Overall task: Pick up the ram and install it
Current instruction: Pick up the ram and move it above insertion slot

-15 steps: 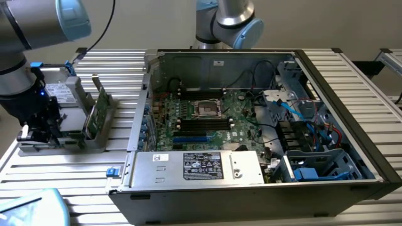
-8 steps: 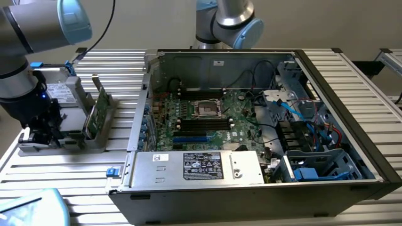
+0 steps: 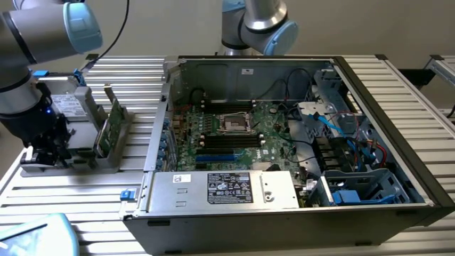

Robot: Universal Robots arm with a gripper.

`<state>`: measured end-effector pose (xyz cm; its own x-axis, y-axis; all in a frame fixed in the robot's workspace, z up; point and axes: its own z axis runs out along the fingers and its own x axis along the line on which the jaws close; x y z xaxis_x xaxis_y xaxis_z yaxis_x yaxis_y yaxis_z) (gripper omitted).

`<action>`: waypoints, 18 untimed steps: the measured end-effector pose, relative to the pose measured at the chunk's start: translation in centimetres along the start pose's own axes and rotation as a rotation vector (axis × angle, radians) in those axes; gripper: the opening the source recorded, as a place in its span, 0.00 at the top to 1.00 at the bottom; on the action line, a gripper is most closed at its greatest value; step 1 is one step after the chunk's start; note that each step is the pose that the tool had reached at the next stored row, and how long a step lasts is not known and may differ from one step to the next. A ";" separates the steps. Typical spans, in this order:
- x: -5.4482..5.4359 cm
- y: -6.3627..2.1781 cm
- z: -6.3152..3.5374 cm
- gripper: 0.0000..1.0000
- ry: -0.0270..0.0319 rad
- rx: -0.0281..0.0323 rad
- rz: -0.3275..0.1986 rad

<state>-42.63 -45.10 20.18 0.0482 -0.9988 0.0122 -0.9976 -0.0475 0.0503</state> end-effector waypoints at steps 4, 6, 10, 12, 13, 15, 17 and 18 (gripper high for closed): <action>0.0 0.06 0.38 0.69 -0.0003 -0.0049 0.000; 0.0 0.07 0.46 0.69 -0.0005 -0.0063 0.000; 0.0 0.03 0.48 0.69 -0.0035 -0.0061 0.000; 0.0 -0.05 0.49 0.69 -0.0059 -0.0059 0.000; 0.0 -0.06 0.50 0.69 -0.0070 -0.0059 0.000; 0.0 -0.06 0.50 0.69 -0.0071 -0.0059 0.000; 0.0 -0.07 0.50 0.69 -0.0071 -0.0060 0.000; 0.0 -0.07 0.50 0.69 -0.0071 -0.0060 0.000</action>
<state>-42.59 -45.10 19.68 0.0482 -0.9988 0.0051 -0.9973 -0.0478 0.0563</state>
